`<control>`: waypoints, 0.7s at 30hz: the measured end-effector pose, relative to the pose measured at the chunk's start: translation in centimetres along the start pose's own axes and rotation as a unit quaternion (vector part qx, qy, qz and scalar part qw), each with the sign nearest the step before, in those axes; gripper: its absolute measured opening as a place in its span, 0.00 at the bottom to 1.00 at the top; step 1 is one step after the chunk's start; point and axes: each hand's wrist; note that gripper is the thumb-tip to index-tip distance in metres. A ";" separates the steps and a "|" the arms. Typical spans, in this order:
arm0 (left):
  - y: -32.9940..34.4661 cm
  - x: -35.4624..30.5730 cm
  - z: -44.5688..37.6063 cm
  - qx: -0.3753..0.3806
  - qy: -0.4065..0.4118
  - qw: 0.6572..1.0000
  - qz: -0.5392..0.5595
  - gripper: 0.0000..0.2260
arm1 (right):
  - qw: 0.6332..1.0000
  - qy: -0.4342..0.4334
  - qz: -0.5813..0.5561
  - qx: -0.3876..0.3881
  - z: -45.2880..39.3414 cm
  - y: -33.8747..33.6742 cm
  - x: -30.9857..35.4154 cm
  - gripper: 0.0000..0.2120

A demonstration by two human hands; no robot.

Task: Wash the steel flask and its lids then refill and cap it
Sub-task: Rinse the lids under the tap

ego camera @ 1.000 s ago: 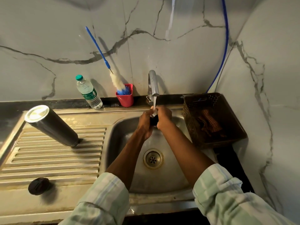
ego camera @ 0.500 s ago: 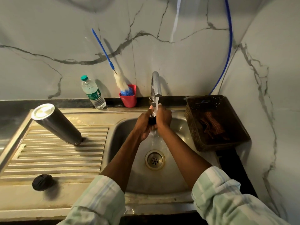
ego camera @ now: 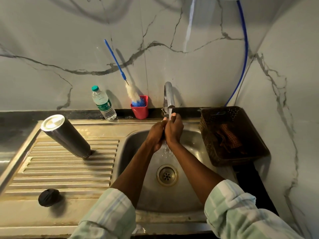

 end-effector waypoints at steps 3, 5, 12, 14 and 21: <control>-0.3 -0.5 0.1 -0.018 -0.025 0.998 0.057 0.19 | 0.995 -0.068 0.045 0.059 0.6 -0.2 -0.9 0.14; -0.3 -0.6 0.2 -0.030 -0.038 0.997 0.054 0.19 | 0.991 -0.081 0.072 0.084 0.5 -0.6 -1.6 0.16; -0.5 0.2 -0.7 -0.034 -0.053 0.995 0.078 0.27 | 0.974 -0.072 0.120 0.180 0.2 -1.5 -3.4 0.20; -0.2 0.4 -0.6 -0.009 -0.040 0.998 0.049 0.25 | 0.977 -0.054 0.149 0.143 -0.5 -1.9 -3.4 0.17; 0.8 0.3 -0.1 0.051 0.061 0.997 -0.020 0.21 | 0.976 0.183 0.098 0.074 -2.8 -2.6 -2.0 0.16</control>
Point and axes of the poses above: each hand's wrist, its own z-axis away from the middle knuckle, its own y-axis out of the palm, x = y × z, and after that the axes turned 9 degrees about -z, right-handed
